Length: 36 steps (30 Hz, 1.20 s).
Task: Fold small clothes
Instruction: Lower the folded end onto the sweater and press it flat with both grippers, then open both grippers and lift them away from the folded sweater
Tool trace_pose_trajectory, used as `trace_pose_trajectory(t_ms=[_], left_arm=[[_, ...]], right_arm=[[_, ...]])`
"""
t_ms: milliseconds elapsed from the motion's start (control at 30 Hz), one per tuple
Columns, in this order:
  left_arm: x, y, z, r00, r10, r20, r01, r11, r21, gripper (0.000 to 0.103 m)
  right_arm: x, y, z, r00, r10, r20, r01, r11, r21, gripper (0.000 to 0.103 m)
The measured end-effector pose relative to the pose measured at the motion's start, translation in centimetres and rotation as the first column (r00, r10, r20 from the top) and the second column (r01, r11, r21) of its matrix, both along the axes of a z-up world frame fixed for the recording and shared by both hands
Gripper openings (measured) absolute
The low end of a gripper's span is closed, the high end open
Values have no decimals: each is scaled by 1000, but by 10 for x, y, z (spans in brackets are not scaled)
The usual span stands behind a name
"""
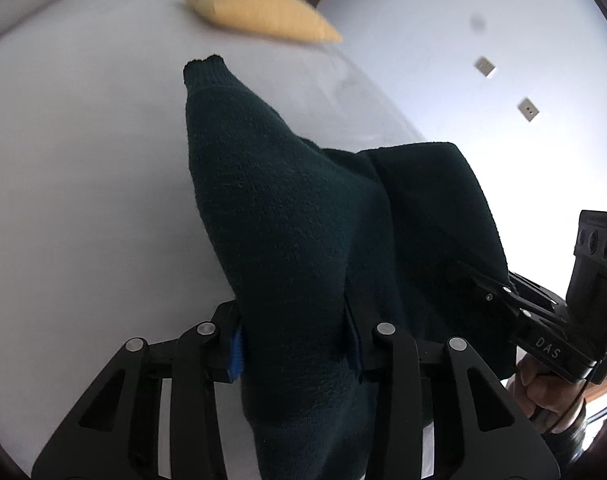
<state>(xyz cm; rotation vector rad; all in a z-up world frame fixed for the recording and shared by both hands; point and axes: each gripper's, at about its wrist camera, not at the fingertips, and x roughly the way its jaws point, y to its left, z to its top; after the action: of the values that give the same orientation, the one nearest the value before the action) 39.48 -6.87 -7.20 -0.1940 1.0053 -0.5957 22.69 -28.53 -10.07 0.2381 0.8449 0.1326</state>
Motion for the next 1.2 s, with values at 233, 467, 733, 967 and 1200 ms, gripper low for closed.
trace_pose_trajectory(t_ms=[233,467,733,967,1200], left_arm=[[-50,80,47,996,37,82,-43,997,65,36],[-80,148,14,995,93,23,-95,993,69,36],[-92,154,-34,994,101,-35,-98,991,93,36],[-77,154,-81,985,149,-88,-146,988,44,59],[-87,156,-100,983,167,-74,-167,986,6,77]], right_arm=[[-27,62,36,995,87,48,-91,993,77,25],[-31,127,13,988,152,19,-153,982,111,25],[-31,144,-35,986,154,-64,-141,973,183,25],[-28,121,-95,985,105,-135,-66,961,268,32],[-34,108,-115,992,104,-69,-77,945,318,44]])
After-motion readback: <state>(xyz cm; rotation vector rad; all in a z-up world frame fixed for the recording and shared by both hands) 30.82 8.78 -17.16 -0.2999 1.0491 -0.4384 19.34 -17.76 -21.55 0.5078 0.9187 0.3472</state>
